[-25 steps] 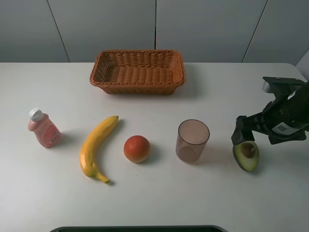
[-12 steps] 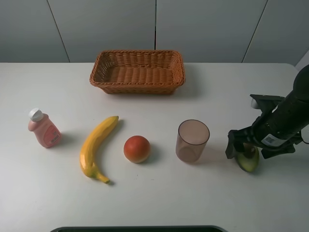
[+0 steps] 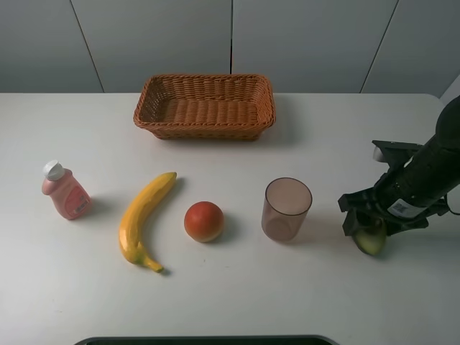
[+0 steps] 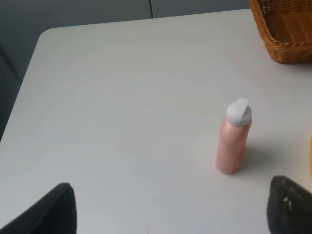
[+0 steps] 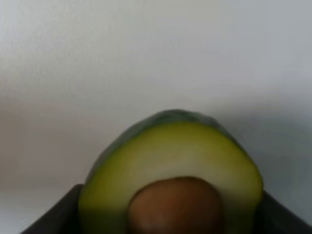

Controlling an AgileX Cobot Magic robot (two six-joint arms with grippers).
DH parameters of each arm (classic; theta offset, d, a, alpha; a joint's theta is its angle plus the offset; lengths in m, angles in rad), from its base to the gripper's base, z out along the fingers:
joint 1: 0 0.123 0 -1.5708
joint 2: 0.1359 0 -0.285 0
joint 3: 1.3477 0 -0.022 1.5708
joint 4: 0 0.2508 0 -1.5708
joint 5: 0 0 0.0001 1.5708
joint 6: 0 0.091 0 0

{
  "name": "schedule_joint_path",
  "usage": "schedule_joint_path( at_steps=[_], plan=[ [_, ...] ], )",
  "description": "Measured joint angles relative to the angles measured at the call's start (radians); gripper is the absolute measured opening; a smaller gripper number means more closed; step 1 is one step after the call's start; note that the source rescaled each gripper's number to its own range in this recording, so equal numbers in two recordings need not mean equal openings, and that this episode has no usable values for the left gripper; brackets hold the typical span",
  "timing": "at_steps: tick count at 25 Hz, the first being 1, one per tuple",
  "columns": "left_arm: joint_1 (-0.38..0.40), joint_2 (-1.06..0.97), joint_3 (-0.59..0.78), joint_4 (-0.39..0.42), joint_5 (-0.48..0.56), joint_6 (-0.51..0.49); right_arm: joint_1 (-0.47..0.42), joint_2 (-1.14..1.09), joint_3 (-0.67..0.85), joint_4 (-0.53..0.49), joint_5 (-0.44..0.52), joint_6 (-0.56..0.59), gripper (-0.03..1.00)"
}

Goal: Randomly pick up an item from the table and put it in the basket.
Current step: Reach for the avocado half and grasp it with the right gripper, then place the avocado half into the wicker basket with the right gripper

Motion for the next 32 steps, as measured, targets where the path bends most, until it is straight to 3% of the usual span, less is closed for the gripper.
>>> schedule_joint_path(
  at_steps=[8, 12, 17, 22, 32],
  plan=[
    [0.0, 0.0, 0.0, 0.0, 0.0, 0.0, 0.0, -0.002, -0.002, 0.0, 0.004, 0.0, 0.0],
    [0.0, 0.0, 0.0, 0.0, 0.0, 0.0, 0.0, -0.068, -0.069, -0.004, 0.06, -0.002, 0.0],
    [0.0, 0.0, 0.0, 0.0, 0.0, 0.0, 0.008, -0.199, -0.307, -0.024, 0.123, -0.002, 0.0],
    [0.0, 0.0, 0.0, 0.0, 0.0, 0.0, 0.095, -0.208, -0.585, -0.025, 0.115, -0.02, 0.0],
    [0.0, 0.0, 0.0, 0.0, 0.0, 0.0, 0.31, 0.188, -1.01, -0.025, -0.006, -0.062, 0.0]
  ],
)
